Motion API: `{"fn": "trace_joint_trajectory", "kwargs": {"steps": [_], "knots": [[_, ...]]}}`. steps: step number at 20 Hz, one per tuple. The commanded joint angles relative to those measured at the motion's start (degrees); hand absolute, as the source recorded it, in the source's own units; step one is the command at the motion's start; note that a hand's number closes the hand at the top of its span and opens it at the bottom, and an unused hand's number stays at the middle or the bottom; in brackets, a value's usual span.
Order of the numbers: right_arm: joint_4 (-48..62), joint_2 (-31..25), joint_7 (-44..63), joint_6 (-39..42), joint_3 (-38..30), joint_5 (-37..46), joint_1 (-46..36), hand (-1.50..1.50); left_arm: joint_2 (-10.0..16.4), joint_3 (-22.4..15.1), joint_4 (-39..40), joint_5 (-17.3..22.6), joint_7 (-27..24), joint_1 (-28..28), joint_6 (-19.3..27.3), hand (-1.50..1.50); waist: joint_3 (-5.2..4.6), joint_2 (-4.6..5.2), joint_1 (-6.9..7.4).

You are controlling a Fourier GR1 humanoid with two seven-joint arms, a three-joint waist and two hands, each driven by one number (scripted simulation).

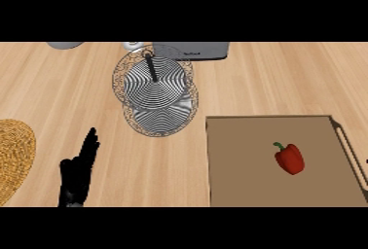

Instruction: Pick the bell pepper from the tray and place it in the tiered basket

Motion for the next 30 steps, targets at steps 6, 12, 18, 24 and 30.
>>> {"fn": "trace_joint_trajectory", "kwargs": {"steps": [6,12,18,24,30], "knots": [[-14.88,-17.6,21.16,5.01,8.35,14.59,9.02,-1.5,-0.24,-0.54,-0.65,-1.58,2.76,-1.98,1.16,0.0,-0.22,0.16,0.72],[-27.12,-18.69,40.89,-0.58,14.78,28.7,9.68,-1.5,-2.01,-0.37,1.31,-0.93,-1.59,0.23,-1.0,0.0,-0.12,0.19,1.49],[-25.24,-11.93,52.12,-0.58,26.47,43.81,1.53,-1.5,-0.21,0.91,-0.62,-1.12,-0.38,1.11,-3.65,0.0,0.02,0.28,2.27],[-20.17,-7.16,60.81,6.18,34.69,53.55,-7.73,-1.5,-2.44,0.0,-1.24,-3.21,0.6,1.55,-2.34,0.0,0.03,0.26,2.44],[-14.28,-3.81,65.15,14.73,35.96,54.43,-12.93,-1.5,-2.61,2.58,-0.78,-2.94,5.74,-3.53,-2.97,0.0,0.05,0.23,1.93]]}}
